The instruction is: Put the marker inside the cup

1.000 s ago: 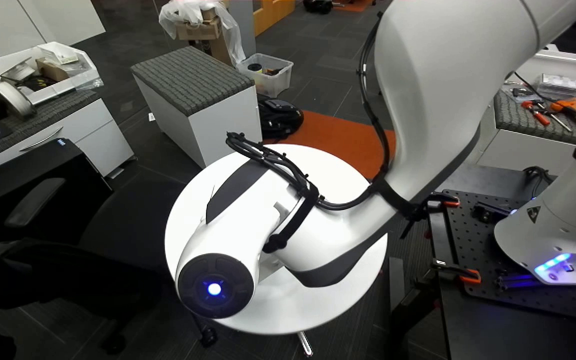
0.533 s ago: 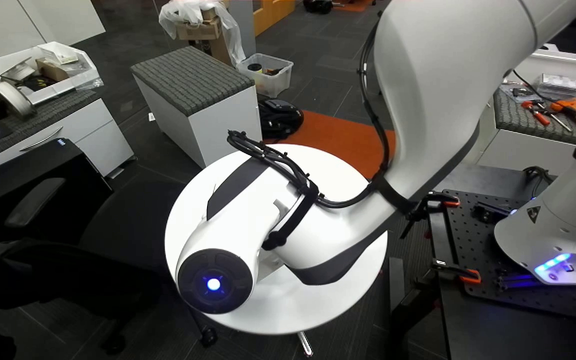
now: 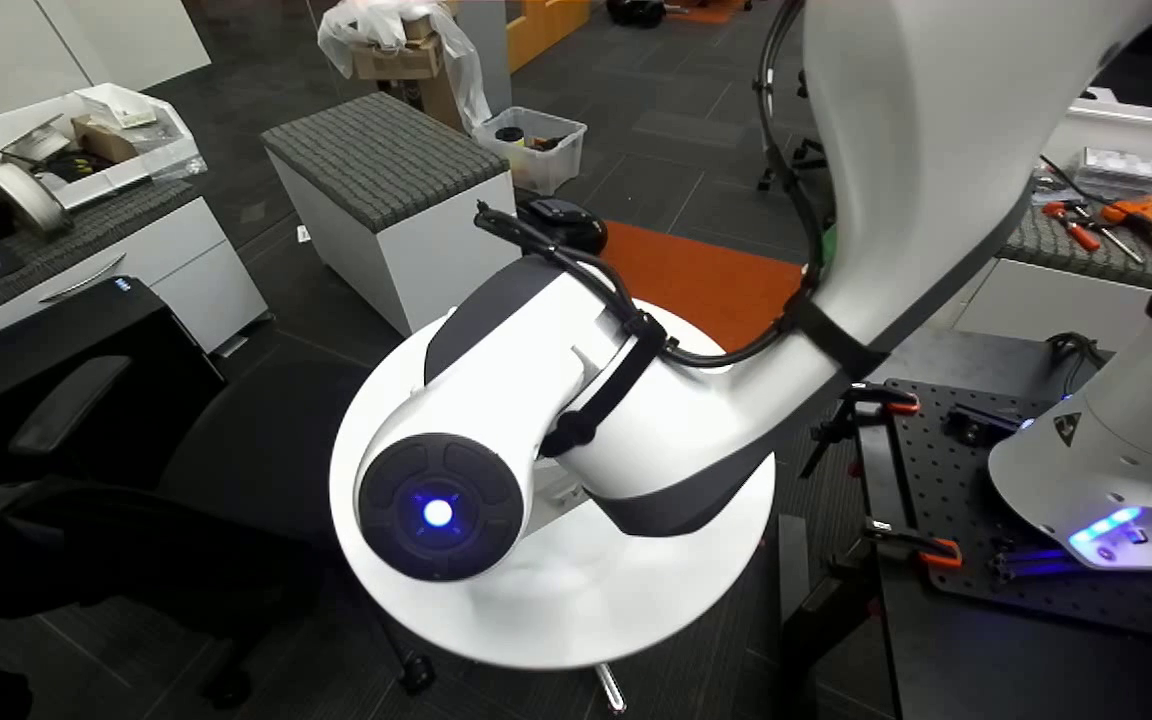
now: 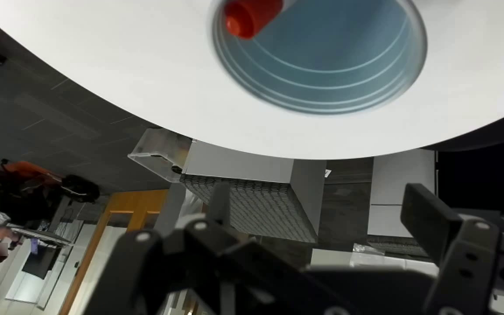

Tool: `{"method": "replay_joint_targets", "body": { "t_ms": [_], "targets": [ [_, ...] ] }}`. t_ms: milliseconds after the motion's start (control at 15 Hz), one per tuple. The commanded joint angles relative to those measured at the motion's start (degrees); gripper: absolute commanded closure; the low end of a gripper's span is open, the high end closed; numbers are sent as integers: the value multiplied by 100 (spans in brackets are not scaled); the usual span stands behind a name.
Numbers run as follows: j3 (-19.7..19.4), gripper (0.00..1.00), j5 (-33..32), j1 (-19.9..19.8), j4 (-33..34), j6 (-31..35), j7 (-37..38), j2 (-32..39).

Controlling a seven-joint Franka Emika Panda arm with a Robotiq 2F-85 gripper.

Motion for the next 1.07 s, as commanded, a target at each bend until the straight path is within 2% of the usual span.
{"method": "replay_joint_targets", "body": {
  "t_ms": [0,133,400,533,600,733,1000],
  "targets": [
    [169,0,279,-229,-800,230,-78,-852],
    [240,0,511,-415,-1180,534,-458,-1264],
    [245,0,1185,-992,-2088,1752,-2064,-2140],
    [196,0,1705,-1344,-2521,2401,-3016,-2456],
    [400,0,1964,-1720,-2725,2669,-3501,-2555],
    [481,0,2591,-2123,-3018,2855,-4475,-2724],
    [452,0,3824,-2562,-3127,2658,-6380,-2917]
  ]
}}
